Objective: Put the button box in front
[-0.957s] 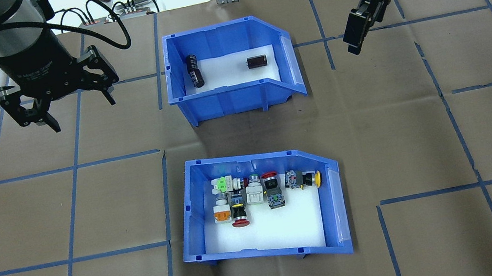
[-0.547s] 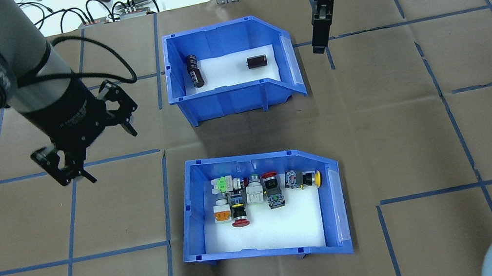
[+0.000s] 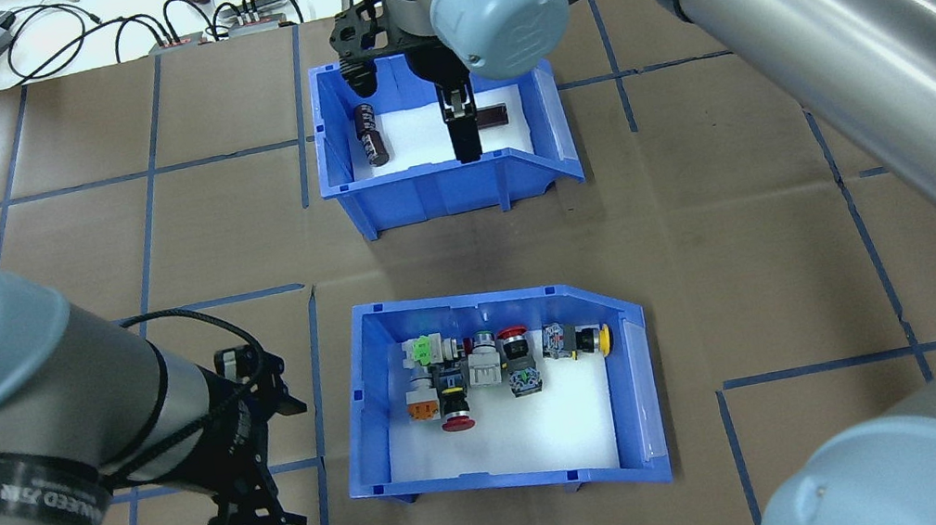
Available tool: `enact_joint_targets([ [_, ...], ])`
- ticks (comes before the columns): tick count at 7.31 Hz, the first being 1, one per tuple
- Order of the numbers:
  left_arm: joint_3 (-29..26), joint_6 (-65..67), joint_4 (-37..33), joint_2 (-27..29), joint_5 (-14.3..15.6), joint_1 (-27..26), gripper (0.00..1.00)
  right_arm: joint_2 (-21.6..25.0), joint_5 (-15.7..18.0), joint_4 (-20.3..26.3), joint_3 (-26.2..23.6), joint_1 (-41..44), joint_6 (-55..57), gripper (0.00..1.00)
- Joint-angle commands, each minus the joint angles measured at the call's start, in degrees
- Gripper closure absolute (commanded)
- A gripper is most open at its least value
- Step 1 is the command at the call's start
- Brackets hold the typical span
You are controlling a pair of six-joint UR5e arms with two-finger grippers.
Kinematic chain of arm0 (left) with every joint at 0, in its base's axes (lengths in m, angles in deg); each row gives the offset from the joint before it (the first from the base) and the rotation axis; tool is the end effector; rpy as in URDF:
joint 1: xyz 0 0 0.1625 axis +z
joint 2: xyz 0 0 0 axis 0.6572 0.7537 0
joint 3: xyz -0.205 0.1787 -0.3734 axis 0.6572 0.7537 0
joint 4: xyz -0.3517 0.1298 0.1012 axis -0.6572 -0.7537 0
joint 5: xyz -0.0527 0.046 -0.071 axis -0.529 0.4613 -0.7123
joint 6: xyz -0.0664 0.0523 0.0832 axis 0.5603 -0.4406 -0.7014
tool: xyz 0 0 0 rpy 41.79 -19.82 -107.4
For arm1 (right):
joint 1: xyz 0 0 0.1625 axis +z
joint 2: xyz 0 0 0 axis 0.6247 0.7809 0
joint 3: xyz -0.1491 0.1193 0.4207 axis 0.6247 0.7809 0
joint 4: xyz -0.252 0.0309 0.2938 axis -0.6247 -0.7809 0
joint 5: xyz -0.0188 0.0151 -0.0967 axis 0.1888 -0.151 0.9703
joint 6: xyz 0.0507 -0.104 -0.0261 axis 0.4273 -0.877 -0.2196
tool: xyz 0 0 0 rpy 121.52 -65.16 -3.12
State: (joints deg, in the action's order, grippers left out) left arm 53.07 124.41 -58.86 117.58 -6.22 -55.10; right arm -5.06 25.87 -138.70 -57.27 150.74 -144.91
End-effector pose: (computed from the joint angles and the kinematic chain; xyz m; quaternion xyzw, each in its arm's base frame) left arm -0.1762 -0.2305 0.4093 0.6928 -0.7166 -0.0782 0.0191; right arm 0.3799 -0.5887 0.3918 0.7228 -0.6910 -0.0013 0.0106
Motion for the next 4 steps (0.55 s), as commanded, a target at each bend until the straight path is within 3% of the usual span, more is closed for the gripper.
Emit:
enact_joint_targets([
  [1,5.5,6.4,6.8,1.1,-2.1,-6.7,0.04,-6.0,0.6,-0.1,3.9,3.8,0.3,0.00],
  [4,6.9,9.8,16.3,7.9,-2.0,-12.0,0.02,-9.0,0.6,-3.7,2.7,3.4,-0.2,0.00],
])
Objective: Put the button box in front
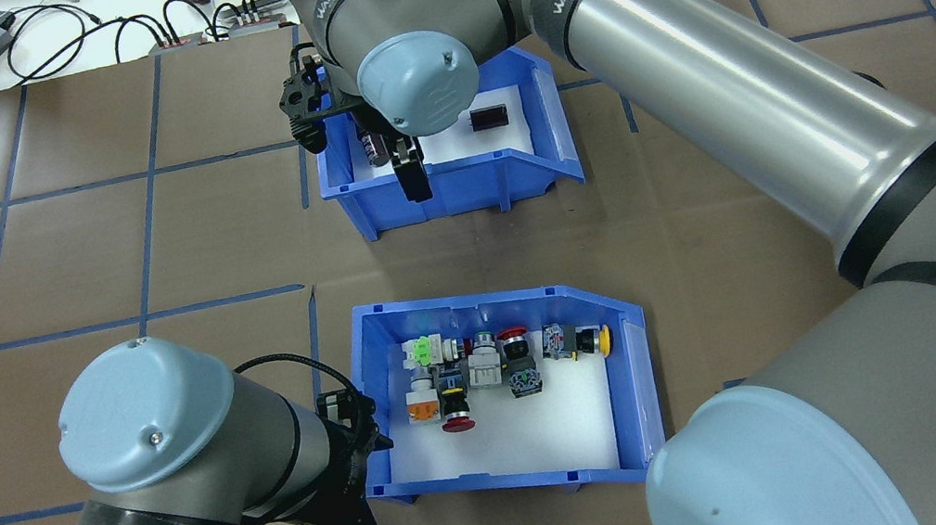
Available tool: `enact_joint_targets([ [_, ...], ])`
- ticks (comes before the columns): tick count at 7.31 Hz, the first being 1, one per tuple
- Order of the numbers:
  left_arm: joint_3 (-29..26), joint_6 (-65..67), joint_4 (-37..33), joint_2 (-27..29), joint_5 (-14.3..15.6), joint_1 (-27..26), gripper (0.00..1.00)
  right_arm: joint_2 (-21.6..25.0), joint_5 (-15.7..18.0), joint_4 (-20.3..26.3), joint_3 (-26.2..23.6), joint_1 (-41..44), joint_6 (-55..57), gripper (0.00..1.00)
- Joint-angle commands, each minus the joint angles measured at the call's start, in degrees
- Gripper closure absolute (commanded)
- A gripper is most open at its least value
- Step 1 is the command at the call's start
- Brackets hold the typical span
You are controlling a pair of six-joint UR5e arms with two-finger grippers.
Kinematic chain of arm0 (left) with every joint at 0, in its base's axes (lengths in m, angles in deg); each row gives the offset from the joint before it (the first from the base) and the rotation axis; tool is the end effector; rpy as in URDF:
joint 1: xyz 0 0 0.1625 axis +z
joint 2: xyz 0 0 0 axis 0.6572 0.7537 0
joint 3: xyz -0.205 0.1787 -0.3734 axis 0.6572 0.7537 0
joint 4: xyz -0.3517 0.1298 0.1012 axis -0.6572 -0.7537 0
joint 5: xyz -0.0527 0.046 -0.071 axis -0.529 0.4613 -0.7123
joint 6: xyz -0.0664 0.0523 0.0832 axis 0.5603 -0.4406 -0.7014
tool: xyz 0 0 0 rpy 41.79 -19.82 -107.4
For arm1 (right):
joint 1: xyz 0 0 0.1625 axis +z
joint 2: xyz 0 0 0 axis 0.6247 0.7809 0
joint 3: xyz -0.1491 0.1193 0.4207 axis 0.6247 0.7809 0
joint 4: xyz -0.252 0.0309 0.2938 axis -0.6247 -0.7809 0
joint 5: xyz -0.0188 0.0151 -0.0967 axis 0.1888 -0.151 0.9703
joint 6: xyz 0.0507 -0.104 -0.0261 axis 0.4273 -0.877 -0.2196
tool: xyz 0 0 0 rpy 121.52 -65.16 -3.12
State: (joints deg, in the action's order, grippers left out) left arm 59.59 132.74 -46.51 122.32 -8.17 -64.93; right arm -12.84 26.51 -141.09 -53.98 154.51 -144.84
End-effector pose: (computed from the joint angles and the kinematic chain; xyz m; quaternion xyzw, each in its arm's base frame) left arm -0.2229 -0.2170 0.3574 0.6825 -0.7250 -0.0899 0.0234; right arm 0.4352 -0.6013 0.3258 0.7448 -0.6670 -0.0200 0.0088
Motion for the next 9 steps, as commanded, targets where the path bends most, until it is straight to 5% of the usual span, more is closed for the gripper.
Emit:
enact_joint_targets([
  [1,0.3,2.1,9.1,7.2,0.0,-5.5,0.02,-2.5,-0.2,-1.8,-0.7,-0.5,-0.1,0.00],
  [2,0.2,1.9,12.0,10.6,1.1,-8.1,0.02,-2.9,-0.6,-1.9,-0.7,-0.3,0.0,0.09],
  [3,0.2,1.5,12.5,11.7,1.6,-8.8,0.02,-2.9,-0.1,-1.8,-0.5,-0.1,-0.1,0.42],
  [5,0.3,1.5,12.2,12.2,1.6,-9.1,0.02,-3.3,0.1,-1.8,-0.6,-0.1,-0.4,0.72],
  [7,0.3,1.8,13.0,16.1,4.0,-10.3,0.02,-3.1,1.9,-1.9,-0.1,-0.3,-0.6,0.89],
  [9,0.3,2.1,15.8,17.2,6.1,-10.7,0.05,-0.5,4.1,-1.9,1.0,-1.4,-0.7,0.91],
])
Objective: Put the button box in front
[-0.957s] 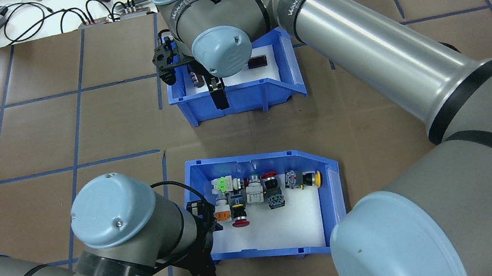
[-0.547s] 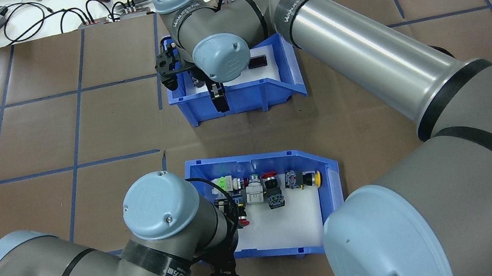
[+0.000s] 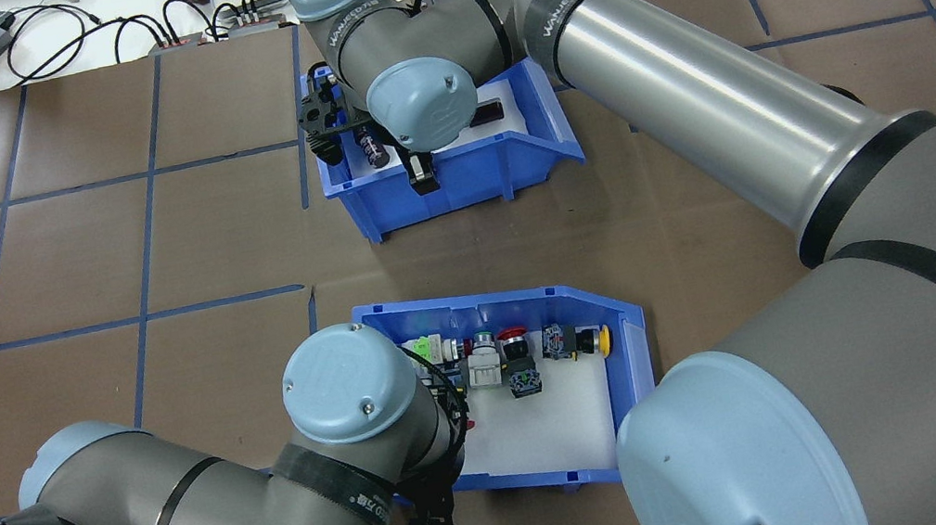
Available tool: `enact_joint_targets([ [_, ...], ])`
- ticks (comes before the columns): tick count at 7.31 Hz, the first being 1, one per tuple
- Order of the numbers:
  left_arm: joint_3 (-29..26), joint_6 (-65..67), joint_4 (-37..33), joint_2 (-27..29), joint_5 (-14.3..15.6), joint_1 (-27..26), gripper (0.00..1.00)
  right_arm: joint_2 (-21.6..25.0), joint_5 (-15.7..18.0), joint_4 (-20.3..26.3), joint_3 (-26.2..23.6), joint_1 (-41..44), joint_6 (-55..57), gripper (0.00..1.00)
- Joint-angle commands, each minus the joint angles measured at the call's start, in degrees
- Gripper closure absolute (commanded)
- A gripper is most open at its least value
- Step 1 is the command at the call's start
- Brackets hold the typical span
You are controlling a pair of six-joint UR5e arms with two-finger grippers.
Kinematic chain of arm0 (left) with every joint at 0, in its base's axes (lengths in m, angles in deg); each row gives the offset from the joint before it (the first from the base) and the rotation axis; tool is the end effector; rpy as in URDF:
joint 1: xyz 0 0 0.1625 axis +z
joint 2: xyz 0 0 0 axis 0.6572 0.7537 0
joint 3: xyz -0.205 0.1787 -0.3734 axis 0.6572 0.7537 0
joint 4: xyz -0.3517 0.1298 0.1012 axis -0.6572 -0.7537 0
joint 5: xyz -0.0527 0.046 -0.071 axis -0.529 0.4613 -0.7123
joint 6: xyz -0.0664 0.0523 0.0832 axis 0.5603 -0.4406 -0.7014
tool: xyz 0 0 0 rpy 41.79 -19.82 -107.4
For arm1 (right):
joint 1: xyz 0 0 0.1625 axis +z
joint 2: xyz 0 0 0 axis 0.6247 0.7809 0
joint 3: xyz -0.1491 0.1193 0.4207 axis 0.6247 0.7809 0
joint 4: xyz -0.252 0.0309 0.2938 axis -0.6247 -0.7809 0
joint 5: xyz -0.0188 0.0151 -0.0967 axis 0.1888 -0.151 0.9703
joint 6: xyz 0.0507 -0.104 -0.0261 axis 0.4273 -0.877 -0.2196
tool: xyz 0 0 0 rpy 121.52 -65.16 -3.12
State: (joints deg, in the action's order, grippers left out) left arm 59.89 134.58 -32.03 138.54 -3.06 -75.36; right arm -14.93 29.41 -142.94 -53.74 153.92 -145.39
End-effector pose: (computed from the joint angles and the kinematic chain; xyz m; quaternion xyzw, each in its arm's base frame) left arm -0.2829 -0.2456 0.2892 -0.6275 0.7761 0.0590 0.0211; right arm 0.4280 -0.6177 0.3042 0.7443 -0.6665 -0.0299 0.0319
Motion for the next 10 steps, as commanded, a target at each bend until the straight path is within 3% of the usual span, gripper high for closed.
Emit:
enact_joint_targets([
  [1,0.0,0.5,1.4,2.0,1.0,-0.6,0.07,3.0,1.4,0.2,1.2,-2.0,-0.3,0.91],
  [2,0.0,0.4,1.5,2.8,0.9,-1.2,0.10,3.9,2.4,0.8,0.8,-4.9,-1.0,0.91],
  [3,0.0,0.7,3.7,3.2,0.9,-2.0,0.21,4.8,2.8,1.2,0.6,-8.3,-4.4,0.91],
  [4,0.1,0.8,4.2,3.1,0.5,-2.4,0.42,5.9,2.8,1.3,-0.1,-11.7,-5.4,0.91],
  [5,0.1,2.5,4.2,2.8,-1.4,-3.0,0.76,7.1,2.7,1.4,-1.5,-15.6,-5.6,0.91],
  [6,0.3,3.7,4.0,2.5,-6.3,-3.6,0.99,8.6,2.6,1.4,-3.8,-19.0,-5.5,0.91],
  [8,0.1,3.6,3.7,0.4,-6.0,-3.8,1.00,13.4,1.5,1.2,-10.7,-25.4,-7.7,0.91],
  [10,-2.4,-0.2,2.3,-2.7,1.6,-1.3,1.00,19.7,1.6,0.8,-18.2,-30.8,-17.4,0.91],
])
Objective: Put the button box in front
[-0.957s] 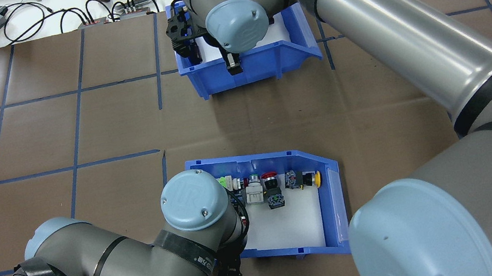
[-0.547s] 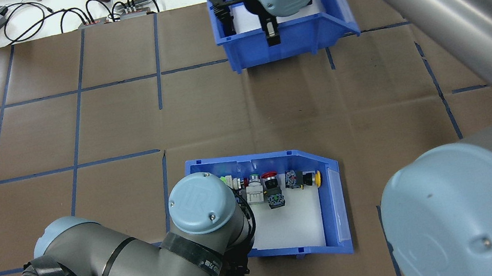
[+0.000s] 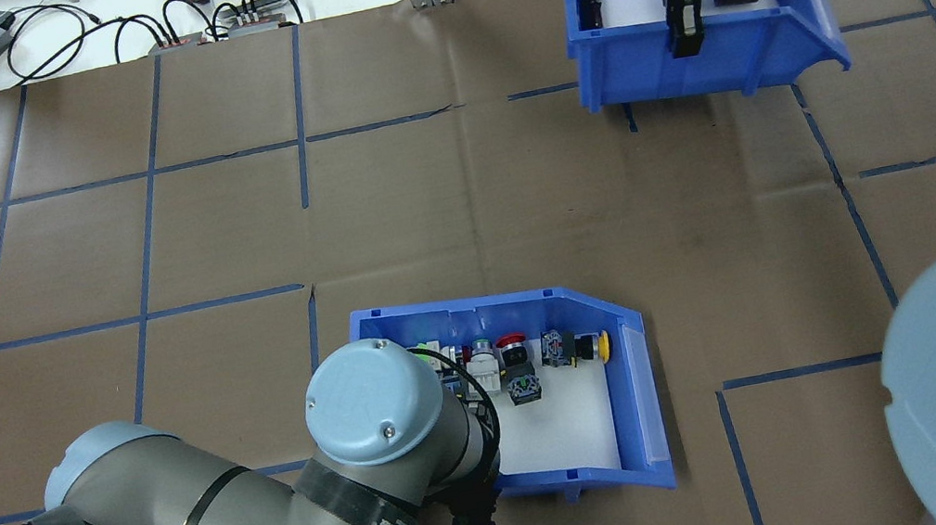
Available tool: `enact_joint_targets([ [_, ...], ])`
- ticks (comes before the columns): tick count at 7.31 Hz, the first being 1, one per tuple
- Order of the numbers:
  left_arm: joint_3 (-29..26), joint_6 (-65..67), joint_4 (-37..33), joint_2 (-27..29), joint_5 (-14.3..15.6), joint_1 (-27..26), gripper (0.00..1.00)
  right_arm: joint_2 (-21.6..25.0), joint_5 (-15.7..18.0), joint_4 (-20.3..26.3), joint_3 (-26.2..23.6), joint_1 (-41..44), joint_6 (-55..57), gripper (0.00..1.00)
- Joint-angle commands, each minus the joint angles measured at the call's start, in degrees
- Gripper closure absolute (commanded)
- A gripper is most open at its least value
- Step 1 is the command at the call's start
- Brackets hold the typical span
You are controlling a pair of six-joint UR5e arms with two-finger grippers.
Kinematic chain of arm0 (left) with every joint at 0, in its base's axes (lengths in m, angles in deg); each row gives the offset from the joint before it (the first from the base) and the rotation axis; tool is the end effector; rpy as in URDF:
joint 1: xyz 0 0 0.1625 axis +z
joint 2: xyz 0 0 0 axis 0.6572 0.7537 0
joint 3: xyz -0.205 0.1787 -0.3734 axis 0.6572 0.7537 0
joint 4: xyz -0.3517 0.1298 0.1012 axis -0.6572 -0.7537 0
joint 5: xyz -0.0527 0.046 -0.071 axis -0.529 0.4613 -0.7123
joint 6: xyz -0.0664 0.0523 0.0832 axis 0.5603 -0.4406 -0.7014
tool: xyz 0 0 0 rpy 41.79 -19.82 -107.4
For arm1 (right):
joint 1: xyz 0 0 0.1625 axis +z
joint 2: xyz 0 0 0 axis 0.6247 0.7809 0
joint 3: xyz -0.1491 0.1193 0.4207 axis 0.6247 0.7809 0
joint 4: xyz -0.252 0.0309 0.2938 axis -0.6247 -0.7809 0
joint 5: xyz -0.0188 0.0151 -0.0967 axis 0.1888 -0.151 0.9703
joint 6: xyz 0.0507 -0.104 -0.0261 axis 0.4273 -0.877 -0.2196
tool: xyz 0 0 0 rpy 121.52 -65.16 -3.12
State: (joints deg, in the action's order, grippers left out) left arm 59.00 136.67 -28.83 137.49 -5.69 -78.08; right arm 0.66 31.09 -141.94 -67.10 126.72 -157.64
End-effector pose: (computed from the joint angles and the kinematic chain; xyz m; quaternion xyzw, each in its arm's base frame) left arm -0.3035 -0.2375 0.3077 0.6214 -0.7806 -0.0622 0.0266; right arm 0.0983 -0.6441 0.3860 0.6506 -0.7574 -0.0410 0.0380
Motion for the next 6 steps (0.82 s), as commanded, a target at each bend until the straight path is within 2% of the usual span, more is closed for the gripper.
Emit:
enact_joint_targets([
  [1,-4.1,-5.7,-1.9,-0.7,4.5,5.0,1.00,7.7,-0.1,-0.4,-9.3,-5.7,-9.0,0.91],
  [3,-12.5,-13.7,-6.1,2.6,4.2,12.7,1.00,14.6,-1.7,-0.7,-18.1,-8.3,-9.7,0.91],
  [4,-16.9,-14.5,-5.7,7.5,3.7,13.9,1.00,17.2,-2.0,-1.1,-21.9,-8.2,-9.9,0.91],
  [6,-31.8,-14.0,-5.4,23.1,3.5,13.9,1.00,18.9,-1.7,-1.9,-24.1,-8.3,-11.9,0.91],
])
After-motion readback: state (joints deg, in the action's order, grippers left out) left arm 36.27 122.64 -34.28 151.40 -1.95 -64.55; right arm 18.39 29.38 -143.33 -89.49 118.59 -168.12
